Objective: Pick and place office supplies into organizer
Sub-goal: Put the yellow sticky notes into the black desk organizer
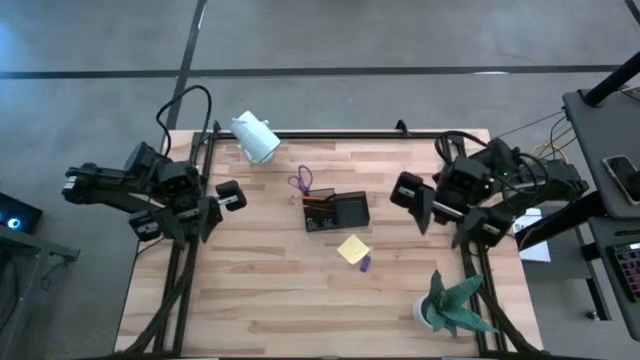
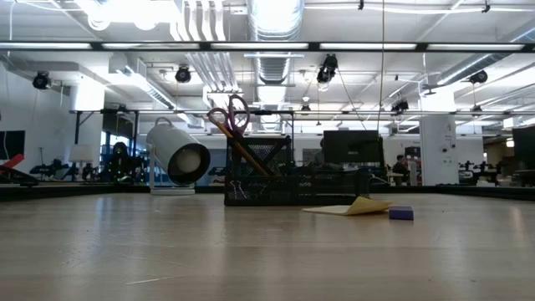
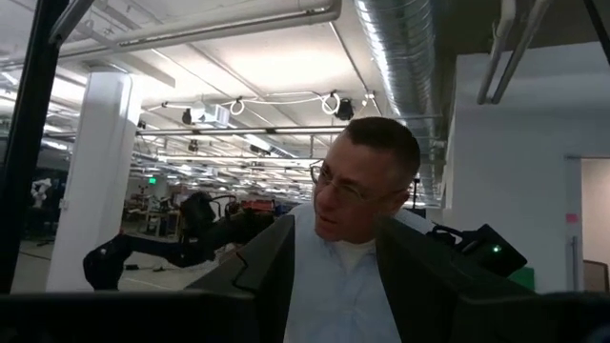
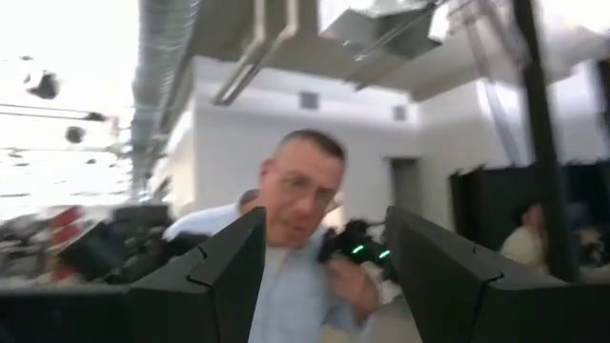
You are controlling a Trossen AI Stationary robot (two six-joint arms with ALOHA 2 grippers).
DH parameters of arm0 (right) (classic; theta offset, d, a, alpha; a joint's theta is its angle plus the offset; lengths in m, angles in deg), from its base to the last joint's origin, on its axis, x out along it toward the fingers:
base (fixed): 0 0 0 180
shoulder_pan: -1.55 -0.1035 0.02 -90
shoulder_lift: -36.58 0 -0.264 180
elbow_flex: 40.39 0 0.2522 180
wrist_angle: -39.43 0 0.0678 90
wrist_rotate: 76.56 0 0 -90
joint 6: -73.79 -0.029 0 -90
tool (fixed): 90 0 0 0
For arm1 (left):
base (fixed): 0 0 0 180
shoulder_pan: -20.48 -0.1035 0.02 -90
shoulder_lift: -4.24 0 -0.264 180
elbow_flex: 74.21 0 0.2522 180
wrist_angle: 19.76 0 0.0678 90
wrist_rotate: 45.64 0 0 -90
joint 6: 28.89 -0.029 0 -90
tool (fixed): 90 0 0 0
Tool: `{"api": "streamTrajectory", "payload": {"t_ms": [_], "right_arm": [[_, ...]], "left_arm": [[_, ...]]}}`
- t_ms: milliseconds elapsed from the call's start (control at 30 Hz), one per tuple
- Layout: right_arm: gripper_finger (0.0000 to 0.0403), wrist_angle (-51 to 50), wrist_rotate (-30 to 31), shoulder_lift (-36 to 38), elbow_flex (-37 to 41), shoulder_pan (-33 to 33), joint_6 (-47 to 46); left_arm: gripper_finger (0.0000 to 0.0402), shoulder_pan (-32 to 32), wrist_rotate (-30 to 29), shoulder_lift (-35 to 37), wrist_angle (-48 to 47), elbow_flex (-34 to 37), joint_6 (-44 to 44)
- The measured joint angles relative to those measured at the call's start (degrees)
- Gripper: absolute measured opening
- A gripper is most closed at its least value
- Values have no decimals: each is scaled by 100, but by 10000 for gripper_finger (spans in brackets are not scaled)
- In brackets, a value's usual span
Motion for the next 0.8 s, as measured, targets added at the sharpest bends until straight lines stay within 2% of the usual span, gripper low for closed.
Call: {"api": "streamTrajectory", "payload": {"t_ms": [267, 400, 567, 800], "right_arm": [[210, -15, -895, 203, 0, -73, -600], [210, -17, -1236, 477, 0, -185, -593], [210, -1, -1336, 860, -1, -265, -497], [210, -57, -1336, 998, 0, -288, -542]], "left_arm": [[129, -108, 0, -74, 7, 13, -2], [129, -154, 2, -116, 1, 13, -2], [129, -229, 0, -129, -6, 14, -2], [129, -341, 0, -142, -7, 17, -2]]}}
